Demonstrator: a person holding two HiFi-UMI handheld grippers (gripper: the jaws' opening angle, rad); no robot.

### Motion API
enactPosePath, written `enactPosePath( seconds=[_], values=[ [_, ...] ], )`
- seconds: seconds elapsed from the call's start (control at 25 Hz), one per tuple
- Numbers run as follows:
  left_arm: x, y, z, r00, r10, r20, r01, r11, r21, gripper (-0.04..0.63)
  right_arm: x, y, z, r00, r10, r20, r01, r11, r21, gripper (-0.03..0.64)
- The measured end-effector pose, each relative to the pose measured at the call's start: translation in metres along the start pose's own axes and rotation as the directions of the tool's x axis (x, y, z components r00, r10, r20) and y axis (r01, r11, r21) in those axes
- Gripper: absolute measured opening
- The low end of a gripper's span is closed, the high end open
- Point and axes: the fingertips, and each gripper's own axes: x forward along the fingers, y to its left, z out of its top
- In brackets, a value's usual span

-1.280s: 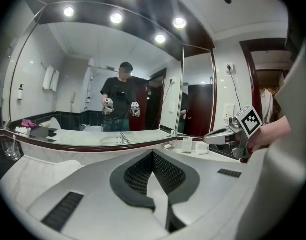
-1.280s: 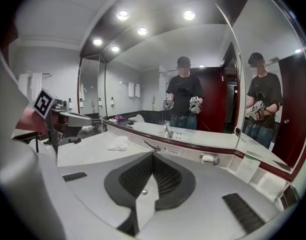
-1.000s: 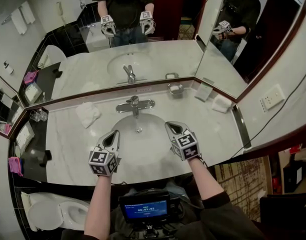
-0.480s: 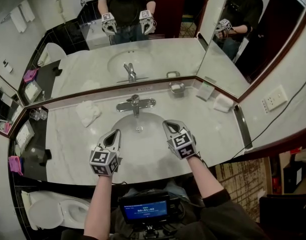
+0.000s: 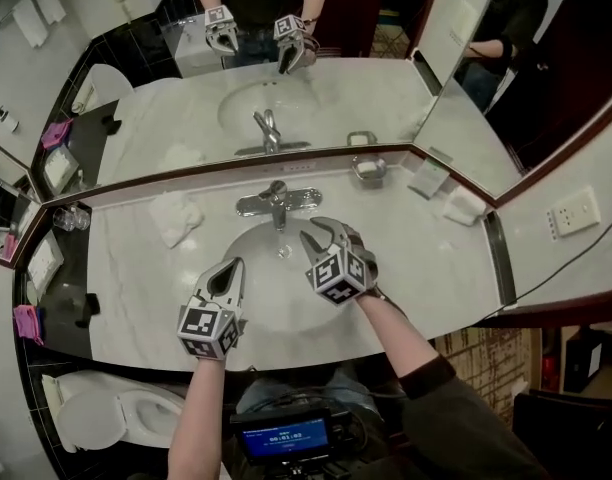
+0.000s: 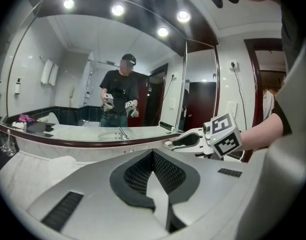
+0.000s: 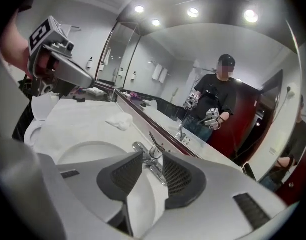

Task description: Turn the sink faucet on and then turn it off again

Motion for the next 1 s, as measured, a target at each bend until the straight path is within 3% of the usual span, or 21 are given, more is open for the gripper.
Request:
enactPosePath(
  seconds=[0.24, 0.48, 0.88, 1.0],
  values=[
    [0.02, 0.011, -0.002, 1.0, -0.013, 0.016, 0.013, 1.0, -0.022, 0.002, 0.07, -0.006, 0.015, 1.0, -0.009, -0.012, 0.007, 0.987, -0.161, 0.184],
    [0.035, 0.021, -0.008, 0.999, -0.024, 0.026, 0.025, 0.999, -0.041, 0.002, 0.131, -0.009, 0.018, 1.0, 0.001, -0.018, -0.007, 0.951, -0.31, 0.194],
    [0.04, 0.037, -0.018, 1.0, -0.008, 0.009, 0.009, 0.996, -0.091, 0.002, 0.185, 0.002, 0.018, 0.999, 0.032, -0.022, -0.038, 0.897, -0.44, 0.193],
    [0.04, 0.047, -0.026, 1.0, -0.002, -0.001, 0.002, 0.997, -0.072, 0.002, 0.19, 0.006, 0.019, 1.0, 0.023, -0.007, -0.024, 0.882, -0.471, 0.081]
  ],
)
